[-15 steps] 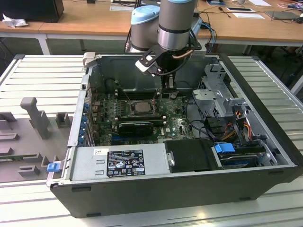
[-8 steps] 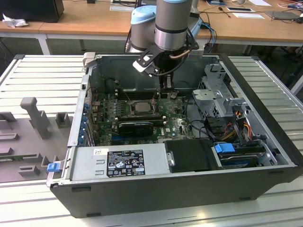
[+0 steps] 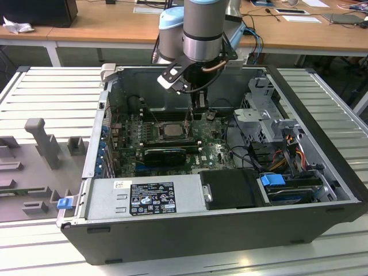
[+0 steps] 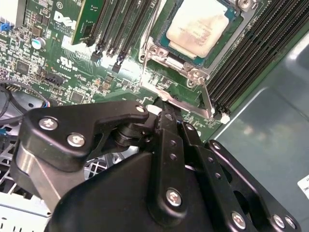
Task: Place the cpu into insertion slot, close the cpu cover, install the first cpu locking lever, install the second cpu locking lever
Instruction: 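Close the cpu cover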
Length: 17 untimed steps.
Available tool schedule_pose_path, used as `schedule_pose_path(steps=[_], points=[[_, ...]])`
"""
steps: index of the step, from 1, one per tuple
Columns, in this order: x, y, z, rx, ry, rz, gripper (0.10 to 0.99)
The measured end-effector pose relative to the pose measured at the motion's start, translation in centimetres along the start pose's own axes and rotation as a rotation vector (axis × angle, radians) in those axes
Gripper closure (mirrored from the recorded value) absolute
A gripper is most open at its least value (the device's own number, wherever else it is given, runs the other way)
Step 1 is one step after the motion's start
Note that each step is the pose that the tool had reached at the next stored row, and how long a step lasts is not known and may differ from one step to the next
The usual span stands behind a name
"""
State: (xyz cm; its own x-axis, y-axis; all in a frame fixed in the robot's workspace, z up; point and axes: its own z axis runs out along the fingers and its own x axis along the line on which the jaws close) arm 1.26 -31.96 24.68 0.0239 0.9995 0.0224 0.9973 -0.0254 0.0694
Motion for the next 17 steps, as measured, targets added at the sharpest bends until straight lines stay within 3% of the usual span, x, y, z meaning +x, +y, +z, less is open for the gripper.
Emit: schedule_pose_path(steps=[10,17], points=[[-0.09,-3.3,0.37,-0.044,0.0014,-0.001,0.98],[-0.14,-4.05,1.27,-0.044,0.0015,-0.006,0.98]])
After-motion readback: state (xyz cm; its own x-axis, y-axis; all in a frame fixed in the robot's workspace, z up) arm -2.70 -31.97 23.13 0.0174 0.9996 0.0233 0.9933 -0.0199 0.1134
